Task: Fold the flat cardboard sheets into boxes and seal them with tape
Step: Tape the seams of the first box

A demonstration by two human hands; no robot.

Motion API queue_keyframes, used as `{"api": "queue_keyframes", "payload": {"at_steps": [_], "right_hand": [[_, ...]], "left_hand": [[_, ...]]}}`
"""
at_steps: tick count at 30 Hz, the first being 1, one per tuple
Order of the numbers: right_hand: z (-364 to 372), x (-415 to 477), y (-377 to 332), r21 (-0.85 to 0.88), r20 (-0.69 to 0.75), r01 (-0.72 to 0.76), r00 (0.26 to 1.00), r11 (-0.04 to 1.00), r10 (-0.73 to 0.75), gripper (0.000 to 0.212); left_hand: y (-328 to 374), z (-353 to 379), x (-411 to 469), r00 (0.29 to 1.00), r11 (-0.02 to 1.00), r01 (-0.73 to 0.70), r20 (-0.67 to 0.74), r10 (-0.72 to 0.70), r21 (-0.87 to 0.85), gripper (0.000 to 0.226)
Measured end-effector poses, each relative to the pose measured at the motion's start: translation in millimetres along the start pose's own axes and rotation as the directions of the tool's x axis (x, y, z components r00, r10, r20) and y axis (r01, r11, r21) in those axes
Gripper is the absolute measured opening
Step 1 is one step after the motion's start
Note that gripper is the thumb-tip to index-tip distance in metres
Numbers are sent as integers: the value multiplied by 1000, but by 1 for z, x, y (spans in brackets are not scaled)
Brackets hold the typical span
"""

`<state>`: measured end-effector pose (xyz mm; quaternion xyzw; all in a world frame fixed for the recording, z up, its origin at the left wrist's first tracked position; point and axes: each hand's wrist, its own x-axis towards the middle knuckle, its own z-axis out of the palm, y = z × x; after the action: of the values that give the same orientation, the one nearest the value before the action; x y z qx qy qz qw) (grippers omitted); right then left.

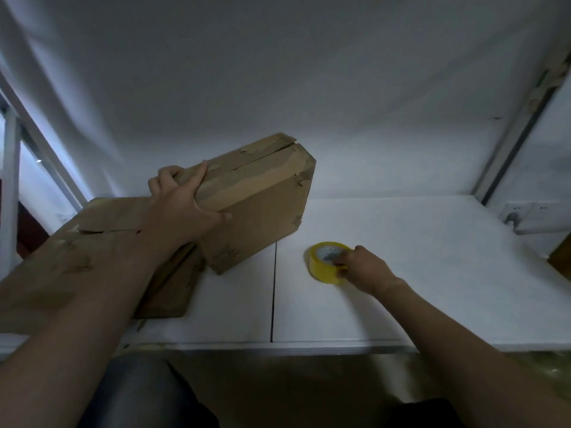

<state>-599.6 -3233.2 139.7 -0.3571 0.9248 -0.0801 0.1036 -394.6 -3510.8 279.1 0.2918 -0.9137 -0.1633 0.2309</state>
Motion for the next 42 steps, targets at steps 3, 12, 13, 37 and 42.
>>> {"api": "queue_keyframes", "payload": {"at_steps": [3, 12, 13, 37, 42], "right_hand": [[-24, -12, 13, 105, -127, -13, 992, 994, 26, 27], [-120, -79, -6, 287, -618, 81, 777, 955, 119, 25], [-129, -85, -14, 309, -644, 127, 757, 943, 109, 27], [-155, -54, -117, 206, -474, 220, 875, 953, -100, 39], [-149, -53, -131, 201, -455, 219, 884, 955, -107, 41]], "left_hand": [[12, 6, 3, 997, 1000, -25, 76, 25, -5, 114], [13, -14, 4, 962, 998, -44, 267, 54, -43, 104], [12, -18, 3, 952, 997, -55, 299, 70, -57, 102], [-10, -20, 24, 755, 948, -315, 597, 273, -36, 101], [-37, -24, 25, 740, 950, -305, 612, 278, -63, 106]]}}
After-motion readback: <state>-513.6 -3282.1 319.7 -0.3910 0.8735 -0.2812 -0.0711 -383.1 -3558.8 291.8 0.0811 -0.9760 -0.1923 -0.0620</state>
